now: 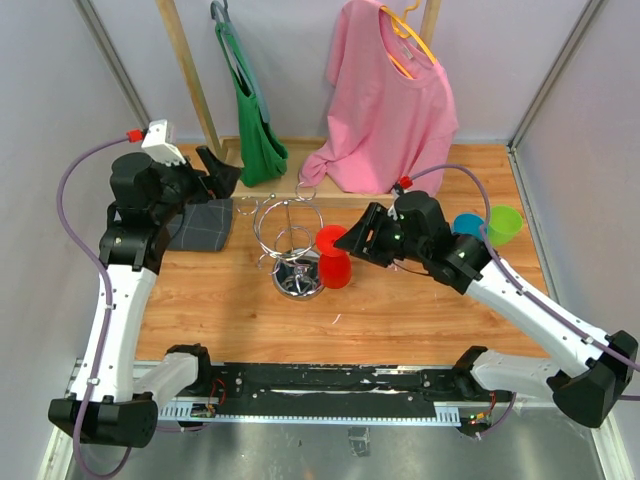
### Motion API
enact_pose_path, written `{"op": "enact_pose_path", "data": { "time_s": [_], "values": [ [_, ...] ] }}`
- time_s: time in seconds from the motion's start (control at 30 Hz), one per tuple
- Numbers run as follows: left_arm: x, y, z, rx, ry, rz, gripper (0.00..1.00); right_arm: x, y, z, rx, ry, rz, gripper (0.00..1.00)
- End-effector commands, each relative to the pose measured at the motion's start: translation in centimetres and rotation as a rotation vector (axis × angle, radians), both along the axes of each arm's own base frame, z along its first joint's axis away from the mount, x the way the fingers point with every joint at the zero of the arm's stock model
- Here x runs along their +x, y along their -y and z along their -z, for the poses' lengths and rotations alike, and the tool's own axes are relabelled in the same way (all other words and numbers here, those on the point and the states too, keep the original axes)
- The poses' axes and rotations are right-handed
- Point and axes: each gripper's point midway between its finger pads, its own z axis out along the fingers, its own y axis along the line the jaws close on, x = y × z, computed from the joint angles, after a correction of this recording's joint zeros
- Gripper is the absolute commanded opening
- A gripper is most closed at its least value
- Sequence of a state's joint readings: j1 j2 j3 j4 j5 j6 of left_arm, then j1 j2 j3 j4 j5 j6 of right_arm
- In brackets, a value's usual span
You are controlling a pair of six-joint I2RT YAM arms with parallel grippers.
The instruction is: Take the wine glass off the wine glass rack
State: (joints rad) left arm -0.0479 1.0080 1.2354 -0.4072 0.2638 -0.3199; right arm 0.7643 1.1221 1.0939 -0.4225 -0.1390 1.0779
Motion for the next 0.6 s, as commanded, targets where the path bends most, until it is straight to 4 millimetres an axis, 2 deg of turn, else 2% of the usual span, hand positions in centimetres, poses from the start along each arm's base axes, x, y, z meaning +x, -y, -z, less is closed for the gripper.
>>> {"op": "enact_pose_path", "data": {
  "time_s": [0.0,0.17,0.3,0.47,0.57],
  "values": [
    [-0.97,0.42,1.08,-0.051,-0.037,0.014,0.99,1.11,-0.03,-0.78,0.075,0.008,0.04,0.51],
    [-1.15,0.26,1.88,-0.044,-0.056,0.006,0.99,1.41,0.3,-0.67,0.096,0.009,0.059,0.34],
    [-1.06,0.28,1.99,-0.042,-0.058,0.008,0.99,1.57,0.33,-0.51,0.11,0.0,0.058,0.26],
    [-0.98,0.22,1.9,-0.032,-0.057,0.009,0.99,1.53,0.44,-0.43,0.149,-0.006,0.072,0.02],
    [-0.96,0.21,1.96,-0.028,-0.06,0.009,0.99,1.38,0.57,-0.69,0.179,-0.006,0.079,0.01]
  ]
}}
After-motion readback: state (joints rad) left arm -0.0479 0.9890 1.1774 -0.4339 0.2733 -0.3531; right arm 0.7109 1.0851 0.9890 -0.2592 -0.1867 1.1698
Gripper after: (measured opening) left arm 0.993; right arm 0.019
